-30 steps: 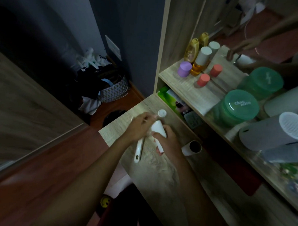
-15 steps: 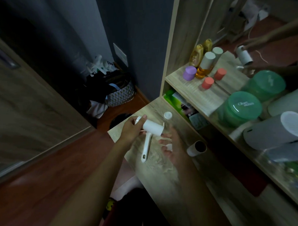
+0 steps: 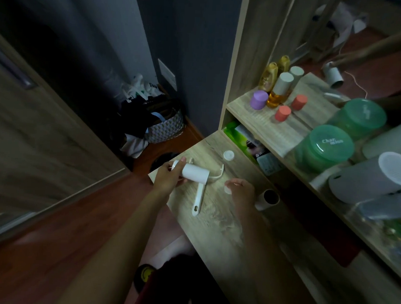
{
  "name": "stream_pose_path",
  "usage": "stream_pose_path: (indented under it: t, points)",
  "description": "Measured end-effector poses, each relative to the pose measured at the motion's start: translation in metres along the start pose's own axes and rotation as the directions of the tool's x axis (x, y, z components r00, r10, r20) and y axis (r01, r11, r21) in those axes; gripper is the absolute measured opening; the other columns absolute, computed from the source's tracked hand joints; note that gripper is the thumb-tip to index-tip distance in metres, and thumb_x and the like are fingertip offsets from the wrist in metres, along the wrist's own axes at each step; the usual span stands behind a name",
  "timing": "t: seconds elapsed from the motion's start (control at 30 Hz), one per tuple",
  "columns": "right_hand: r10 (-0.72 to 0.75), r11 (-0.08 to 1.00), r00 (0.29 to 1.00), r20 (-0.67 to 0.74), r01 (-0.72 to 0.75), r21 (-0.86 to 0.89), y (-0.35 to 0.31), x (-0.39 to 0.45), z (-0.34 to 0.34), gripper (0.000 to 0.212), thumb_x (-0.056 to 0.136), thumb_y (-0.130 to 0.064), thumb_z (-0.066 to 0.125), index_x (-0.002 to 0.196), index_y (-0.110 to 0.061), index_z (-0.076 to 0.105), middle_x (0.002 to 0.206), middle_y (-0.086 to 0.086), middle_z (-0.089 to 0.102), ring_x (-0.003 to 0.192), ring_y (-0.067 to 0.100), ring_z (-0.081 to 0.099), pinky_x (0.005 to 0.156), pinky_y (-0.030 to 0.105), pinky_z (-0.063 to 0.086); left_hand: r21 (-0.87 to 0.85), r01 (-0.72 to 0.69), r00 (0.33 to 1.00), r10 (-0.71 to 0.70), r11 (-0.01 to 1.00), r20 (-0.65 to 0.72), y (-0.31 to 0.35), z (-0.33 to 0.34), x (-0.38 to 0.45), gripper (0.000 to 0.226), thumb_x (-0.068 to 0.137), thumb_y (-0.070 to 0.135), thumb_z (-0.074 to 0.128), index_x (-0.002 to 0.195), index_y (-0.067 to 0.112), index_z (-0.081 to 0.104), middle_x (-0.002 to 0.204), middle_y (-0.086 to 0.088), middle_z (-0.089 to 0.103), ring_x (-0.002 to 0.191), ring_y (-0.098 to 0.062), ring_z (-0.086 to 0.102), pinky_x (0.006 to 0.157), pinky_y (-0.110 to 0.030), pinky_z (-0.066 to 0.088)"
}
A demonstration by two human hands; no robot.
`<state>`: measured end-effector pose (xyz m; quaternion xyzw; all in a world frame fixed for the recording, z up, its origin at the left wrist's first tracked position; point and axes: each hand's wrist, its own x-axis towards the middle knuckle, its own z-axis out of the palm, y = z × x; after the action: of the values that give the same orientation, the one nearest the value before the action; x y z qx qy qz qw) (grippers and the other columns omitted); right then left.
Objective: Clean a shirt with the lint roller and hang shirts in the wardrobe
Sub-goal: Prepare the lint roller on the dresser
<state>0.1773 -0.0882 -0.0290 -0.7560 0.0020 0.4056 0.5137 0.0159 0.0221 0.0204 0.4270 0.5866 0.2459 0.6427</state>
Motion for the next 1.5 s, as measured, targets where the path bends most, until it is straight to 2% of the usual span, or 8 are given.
stream_pose_path:
  t: [0.13, 0.33, 0.53, 0.7, 0.97, 1.1, 1.4, 1.5]
  points:
    - [-0.164, 0.966, 0.986, 0.013, 0.163, -0.198, 0.013, 0.001, 0.003, 0.013, 0.078, -0.004, 0.07, 0.074, -0.016, 0.067, 0.079, 0.004, 0.069, 0.08, 0.023, 0.066, 0.074, 0.03, 0.053, -0.021, 0.021, 1.0, -0.021, 1.0, -0.018, -0.001, -0.003, 0.001, 0.047, 0.087, 0.04, 0.065, 0.115, 0.004, 0.056, 0.111, -0.013, 0.062, 0.103, -0.026, 0.065, 0.078, -0.033, 0.058]
    - [-0.432, 0.801, 0.901, -0.029, 0.369, -0.472, 0.012, -0.007, 0.009, 0.022, 0.084, -0.011, 0.067, 0.103, -0.001, 0.069, 0.102, 0.014, 0.07, 0.096, 0.028, 0.065, 0.083, 0.028, 0.045, -0.022, 0.031, 0.999, -0.032, 0.999, -0.028, 0.002, -0.014, 0.007, 0.053, 0.084, 0.044, 0.067, 0.115, 0.002, 0.057, 0.114, -0.015, 0.063, 0.102, -0.027, 0.065, 0.082, -0.038, 0.058]
    - [-0.624, 0.663, 0.78, -0.052, 0.493, -0.564, -0.007, -0.026, 0.034, 0.024, 0.093, -0.021, 0.051, 0.108, -0.008, 0.065, 0.101, 0.01, 0.066, 0.095, 0.025, 0.061, 0.088, 0.046, 0.049, -0.011, 0.01, 0.999, -0.01, 1.0, -0.032, 0.017, -0.038, 0.015, 0.048, 0.084, 0.052, 0.062, 0.109, 0.011, 0.058, 0.102, -0.006, 0.065, 0.087, -0.02, 0.065, 0.072, -0.032, 0.056]
    - [-0.651, 0.686, 0.756, -0.07, 0.547, -0.48, -0.023, -0.042, 0.076, 0.031, 0.089, -0.023, 0.053, 0.116, -0.012, 0.06, 0.113, 0.008, 0.065, 0.105, 0.021, 0.061, 0.09, 0.045, 0.052, -0.076, 0.017, 0.999, -0.02, 0.997, -0.038, 0.037, -0.077, 0.038, 0.055, 0.083, 0.046, 0.067, 0.115, 0.002, 0.058, 0.089, -0.013, 0.065, 0.059, -0.014, 0.06, 0.051, -0.026, 0.05]
    - [-0.673, 0.715, 0.711, -0.201, 0.557, -0.423, -0.045, -0.047, 0.181, 0.023, 0.087, -0.014, 0.06, 0.11, -0.015, 0.063, 0.109, 0.004, 0.064, 0.104, 0.021, 0.058, 0.09, 0.032, 0.044, -0.146, 0.043, 0.996, -0.032, 0.988, 0.08, 0.071, -0.163, 0.126, 0.032, 0.092, 0.026, 0.056, 0.115, 0.004, 0.056, 0.106, -0.021, 0.061, 0.076, -0.021, 0.06, 0.069, -0.033, 0.052]
    - [-0.675, 0.724, 0.669, -0.311, 0.52, -0.453, -0.042, -0.052, 0.251, 0.023, 0.085, -0.01, 0.062, 0.107, -0.014, 0.064, 0.105, 0.005, 0.066, 0.1, 0.024, 0.06, 0.085, 0.03, 0.044, -0.053, 0.102, 0.984, -0.093, 0.993, 0.152, 0.093, -0.212, 0.169, 0.021, 0.096, 0.022, 0.053, 0.108, 0.005, 0.055, 0.087, -0.012, 0.057, 0.071, -0.022, 0.055, 0.048, -0.022, 0.051]
    - [-0.564, 0.808, 0.726, -0.392, 0.39, -0.441, -0.035, -0.082, 0.376, 0.026, 0.091, -0.017, 0.058, 0.117, -0.015, 0.06, 0.115, 0.005, 0.062, 0.111, 0.023, 0.054, 0.094, 0.035, 0.045, 0.183, 0.117, 0.945, -0.166, 0.976, 0.281, 0.104, -0.285, 0.246, 0.008, 0.087, 0.011, 0.065, 0.09, 0.007, 0.059, 0.093, -0.007, 0.058, 0.075, -0.018, 0.057, 0.088, -0.045, 0.052]
    - [-0.519, 0.829, 0.763, -0.385, 0.338, -0.446, -0.017, -0.069, 0.397, 0.028, 0.092, -0.02, 0.057, 0.12, -0.015, 0.058, 0.119, 0.005, 0.061, 0.114, 0.022, 0.054, 0.097, 0.035, 0.045, 0.231, 0.1, 0.945, -0.165, 0.968, 0.284, 0.094, -0.28, 0.266, 0.03, 0.085, 0.012, 0.069, 0.11, 0.0, 0.056, 0.09, -0.003, 0.057, 0.072, -0.017, 0.056, 0.077, -0.044, 0.054]
